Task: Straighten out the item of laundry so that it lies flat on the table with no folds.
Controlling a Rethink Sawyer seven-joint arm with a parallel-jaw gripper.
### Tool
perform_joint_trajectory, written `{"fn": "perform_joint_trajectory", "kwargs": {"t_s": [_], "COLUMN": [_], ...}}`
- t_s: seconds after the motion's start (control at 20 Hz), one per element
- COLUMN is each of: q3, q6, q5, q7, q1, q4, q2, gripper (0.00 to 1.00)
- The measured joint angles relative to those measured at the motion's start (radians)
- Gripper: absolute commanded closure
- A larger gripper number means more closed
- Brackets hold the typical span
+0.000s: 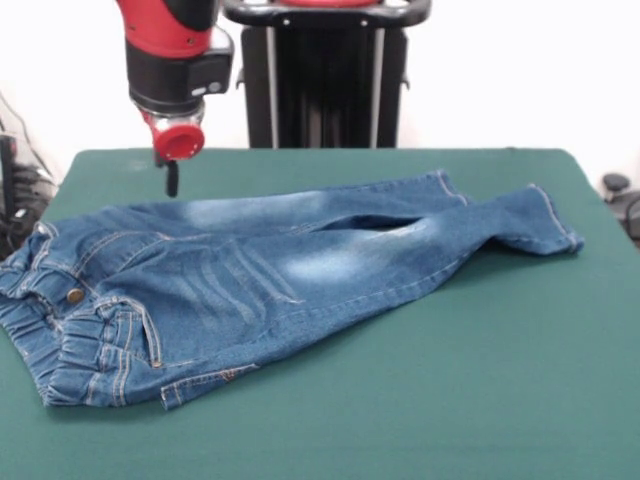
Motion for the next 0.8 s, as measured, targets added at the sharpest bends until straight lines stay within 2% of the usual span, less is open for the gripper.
{"fn": "perform_joint_trajectory", "kwargs": {"t_s": [0.3,0.8], "q3": [0.003,0.013], "q6": [0.005,0.135], "q5": [-0.073,-0.074], "q7": [-0.016,-0.094], "q1": [-0.039,-0.060], "q4": [0.004,-0.063], "q2": [-0.055,-0.102], "gripper": [0.00,0.00]}}
